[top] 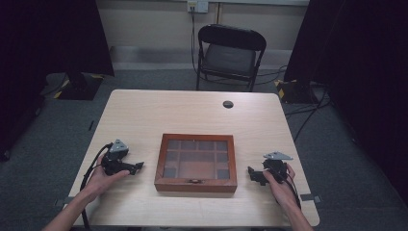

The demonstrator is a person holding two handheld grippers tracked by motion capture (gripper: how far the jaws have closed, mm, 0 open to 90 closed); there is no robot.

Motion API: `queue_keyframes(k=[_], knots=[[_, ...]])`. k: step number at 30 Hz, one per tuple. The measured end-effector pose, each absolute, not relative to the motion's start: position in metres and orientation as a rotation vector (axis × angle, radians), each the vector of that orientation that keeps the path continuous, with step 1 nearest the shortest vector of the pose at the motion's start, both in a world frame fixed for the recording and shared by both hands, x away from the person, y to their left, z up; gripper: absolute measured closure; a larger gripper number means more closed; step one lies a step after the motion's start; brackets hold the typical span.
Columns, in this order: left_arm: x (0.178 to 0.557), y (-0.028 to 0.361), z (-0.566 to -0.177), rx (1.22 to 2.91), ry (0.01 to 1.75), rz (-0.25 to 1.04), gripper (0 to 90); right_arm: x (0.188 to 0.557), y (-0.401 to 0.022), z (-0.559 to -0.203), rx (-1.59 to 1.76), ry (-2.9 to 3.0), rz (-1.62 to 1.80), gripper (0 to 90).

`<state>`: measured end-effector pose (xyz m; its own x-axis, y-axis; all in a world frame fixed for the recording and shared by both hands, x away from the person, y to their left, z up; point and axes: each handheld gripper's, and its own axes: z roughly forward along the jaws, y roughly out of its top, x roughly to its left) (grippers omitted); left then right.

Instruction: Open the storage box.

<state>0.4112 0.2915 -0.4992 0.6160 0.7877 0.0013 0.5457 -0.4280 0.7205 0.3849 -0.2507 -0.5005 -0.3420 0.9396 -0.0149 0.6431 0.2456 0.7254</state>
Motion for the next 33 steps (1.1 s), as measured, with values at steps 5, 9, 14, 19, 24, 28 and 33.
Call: queue_keyframes(k=[5,9,14,19,24,28,33], knots=[[0.411,0.289,-0.496,2.151,1.053,0.427,19.8,0.385,-0.251,-0.501,1.442,2.073,0.878,7.4],[0.41,0.285,-0.489,2.173,1.036,0.399,24.7,0.385,-0.251,-0.501,1.442,2.073,0.878,7.4],[0.405,0.28,-0.475,2.115,1.017,0.363,26.5,0.385,-0.251,-0.5,1.443,2.073,0.878,7.4],[0.403,0.276,-0.466,2.059,1.021,0.325,27.8,0.385,-0.251,-0.5,1.442,2.073,0.878,7.4],[0.394,0.262,-0.451,2.06,0.941,0.299,31.5,0.385,-0.251,-0.5,1.443,2.073,0.878,7.4],[0.391,0.254,-0.443,2.073,0.898,0.279,31.9,0.385,-0.251,-0.5,1.443,2.073,0.878,7.4],[0.385,0.239,-0.435,2.071,0.842,0.222,34.7,0.385,-0.251,-0.501,1.443,2.073,0.879,7.4]])
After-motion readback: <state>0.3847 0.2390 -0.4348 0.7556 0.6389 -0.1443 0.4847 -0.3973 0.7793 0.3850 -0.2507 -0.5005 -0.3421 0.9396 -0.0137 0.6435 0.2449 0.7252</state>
